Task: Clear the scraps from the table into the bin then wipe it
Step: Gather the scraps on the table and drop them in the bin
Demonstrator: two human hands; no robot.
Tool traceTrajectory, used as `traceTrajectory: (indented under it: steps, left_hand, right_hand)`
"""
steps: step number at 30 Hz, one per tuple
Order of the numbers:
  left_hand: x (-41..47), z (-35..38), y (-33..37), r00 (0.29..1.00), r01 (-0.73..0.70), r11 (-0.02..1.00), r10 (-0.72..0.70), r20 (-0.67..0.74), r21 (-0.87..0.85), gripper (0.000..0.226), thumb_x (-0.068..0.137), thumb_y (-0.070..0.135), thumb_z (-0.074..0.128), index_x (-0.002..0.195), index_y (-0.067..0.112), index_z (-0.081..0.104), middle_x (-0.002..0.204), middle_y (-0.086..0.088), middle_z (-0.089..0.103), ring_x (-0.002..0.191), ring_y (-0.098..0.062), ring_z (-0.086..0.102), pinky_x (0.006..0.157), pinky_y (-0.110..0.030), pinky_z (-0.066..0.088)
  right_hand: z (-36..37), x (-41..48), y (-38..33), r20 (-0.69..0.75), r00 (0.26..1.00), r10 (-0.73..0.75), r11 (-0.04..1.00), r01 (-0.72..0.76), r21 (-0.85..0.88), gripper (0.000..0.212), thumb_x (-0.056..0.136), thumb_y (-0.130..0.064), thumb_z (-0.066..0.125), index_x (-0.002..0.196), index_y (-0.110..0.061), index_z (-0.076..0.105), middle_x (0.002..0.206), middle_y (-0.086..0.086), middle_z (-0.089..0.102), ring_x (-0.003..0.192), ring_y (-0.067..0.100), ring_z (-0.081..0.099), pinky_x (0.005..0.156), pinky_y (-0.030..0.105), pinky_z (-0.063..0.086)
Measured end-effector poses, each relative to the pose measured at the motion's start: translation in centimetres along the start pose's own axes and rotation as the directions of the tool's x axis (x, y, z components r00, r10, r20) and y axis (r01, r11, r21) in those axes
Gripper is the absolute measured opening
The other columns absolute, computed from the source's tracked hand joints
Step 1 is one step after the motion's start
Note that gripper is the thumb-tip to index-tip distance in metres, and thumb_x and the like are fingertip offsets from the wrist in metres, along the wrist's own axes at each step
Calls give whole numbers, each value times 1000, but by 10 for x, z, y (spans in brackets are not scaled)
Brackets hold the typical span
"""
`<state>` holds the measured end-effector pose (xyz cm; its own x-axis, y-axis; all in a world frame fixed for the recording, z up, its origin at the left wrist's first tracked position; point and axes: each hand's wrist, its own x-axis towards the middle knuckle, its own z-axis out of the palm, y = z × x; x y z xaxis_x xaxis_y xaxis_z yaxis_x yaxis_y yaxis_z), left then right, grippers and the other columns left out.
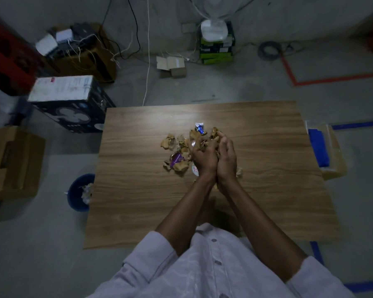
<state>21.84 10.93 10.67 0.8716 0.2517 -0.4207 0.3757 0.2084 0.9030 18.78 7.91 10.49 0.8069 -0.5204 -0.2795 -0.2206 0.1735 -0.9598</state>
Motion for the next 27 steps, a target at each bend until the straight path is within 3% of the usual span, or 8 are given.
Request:
traceTrajectory:
  steps: [3, 5, 7, 13, 16, 18, 22, 27]
  left_hand:
    - [-4, -4, 6, 989, 108, 990, -99, 114, -85, 15, 81, 13, 69, 96, 15, 68, 93, -17, 73, 86, -31, 71, 77, -46, 61]
    - [-8, -6, 8, 977, 146, 983, -127, 173, -107, 33, 79, 10, 70, 105, -8, 63, 94, -23, 71, 84, -30, 68, 77, -51, 60]
    - [-14, -8, 12, 968, 142, 986, -120, 221, -84, 24, 80, -1, 64, 101, -14, 60, 86, -17, 66, 79, -25, 63, 73, -44, 54]
    - [-17, -24, 9, 951, 23, 1000, -24, 308, 5, 17, 78, 8, 63, 84, -8, 66, 82, -16, 68, 75, -29, 64, 71, -45, 56]
    - [-12, -32, -2, 934, 20, 996, -49, 355, 85, 13, 77, 33, 66, 73, 23, 73, 113, -32, 63, 105, -51, 61, 95, -64, 52]
    - [-18, -40, 1, 929, 59, 997, -76, 363, 57, 4, 76, 32, 67, 76, 30, 71, 108, -23, 65, 100, -40, 62, 101, -62, 48]
    - [-27, -52, -2, 922, 121, 991, -90, 376, -60, 58, 73, 34, 66, 106, -14, 65, 106, -38, 66, 86, -33, 66, 81, -47, 56]
    - [-32, -60, -8, 951, 60, 998, -64, 304, 21, 42, 92, 47, 59, 115, 15, 75, 106, 4, 78, 105, -19, 72, 99, -55, 54]
  right_hand:
    - [3, 2, -5, -74, 995, -72, 997, 71, -20, 34, 104, -43, 52, 130, -26, 66, 126, -4, 70, 111, 8, 68, 85, 26, 55]
    - [1, 4, -7, -148, 984, -100, 995, 97, -25, 32, 102, -37, 53, 121, -18, 72, 112, 1, 76, 98, 11, 72, 75, 20, 53]
    - [1, 4, -6, -215, 974, -66, 995, 80, 55, 28, 104, -28, 54, 111, -12, 76, 93, -2, 78, 82, 8, 72, 66, 19, 52]
    - [9, -13, -2, -347, 931, 113, 970, -28, 242, 29, 99, -34, 67, 83, -11, 75, 68, -4, 73, 64, 8, 69, 57, 24, 52]
    - [12, -24, 3, -368, 925, 92, 970, 1, 244, 35, 94, -41, 72, 82, -9, 74, 71, 1, 74, 68, 14, 71, 60, 30, 58]
    - [13, -29, 8, -375, 925, 65, 970, 29, 240, 36, 93, -39, 74, 82, -5, 72, 69, 1, 73, 67, 14, 70, 61, 31, 58]
    - [12, -37, 16, -332, 940, 75, 959, 24, 284, 29, 93, -33, 77, 82, -7, 68, 71, 3, 73, 69, 17, 70, 67, 34, 59]
    - [9, -38, 26, -284, 947, 148, 943, -48, 329, 26, 92, -31, 76, 94, -5, 74, 89, 10, 79, 86, 29, 76, 76, 40, 62]
